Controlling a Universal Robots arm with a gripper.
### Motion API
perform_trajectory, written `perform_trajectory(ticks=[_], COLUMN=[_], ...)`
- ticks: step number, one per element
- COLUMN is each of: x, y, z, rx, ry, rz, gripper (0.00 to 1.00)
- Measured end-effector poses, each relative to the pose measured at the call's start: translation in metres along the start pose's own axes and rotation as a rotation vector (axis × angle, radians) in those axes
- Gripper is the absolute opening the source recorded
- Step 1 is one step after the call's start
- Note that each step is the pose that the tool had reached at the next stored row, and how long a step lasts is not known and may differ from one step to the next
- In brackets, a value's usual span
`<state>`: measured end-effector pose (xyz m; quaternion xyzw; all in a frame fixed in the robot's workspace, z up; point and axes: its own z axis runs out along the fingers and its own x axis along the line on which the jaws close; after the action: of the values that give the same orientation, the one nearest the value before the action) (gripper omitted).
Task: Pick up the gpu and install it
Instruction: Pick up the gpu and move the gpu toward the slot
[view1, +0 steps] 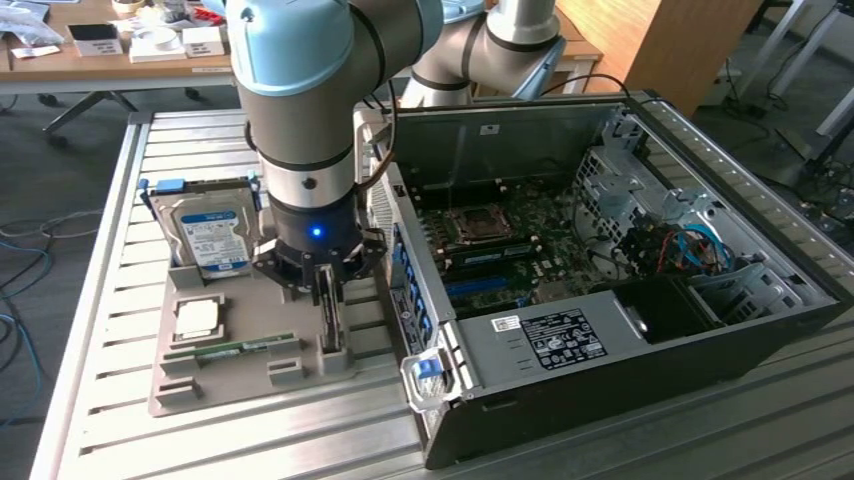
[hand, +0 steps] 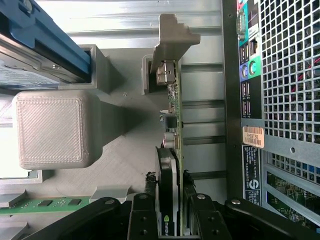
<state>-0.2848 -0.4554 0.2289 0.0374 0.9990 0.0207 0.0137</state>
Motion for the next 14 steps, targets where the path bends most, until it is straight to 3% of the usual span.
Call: perform_trajectory(ticks=[3,4,14], x=[0.0,0.0,0.0], y=[0.0,0.0,0.0], z=[0.0,0.0,0.0], rx=[0.0002,0.0001,0.0], ry=[0.0,0.0001,0.0], rz=[0.0,0.0,0.0], gripper=[0.32,0.27,0.27])
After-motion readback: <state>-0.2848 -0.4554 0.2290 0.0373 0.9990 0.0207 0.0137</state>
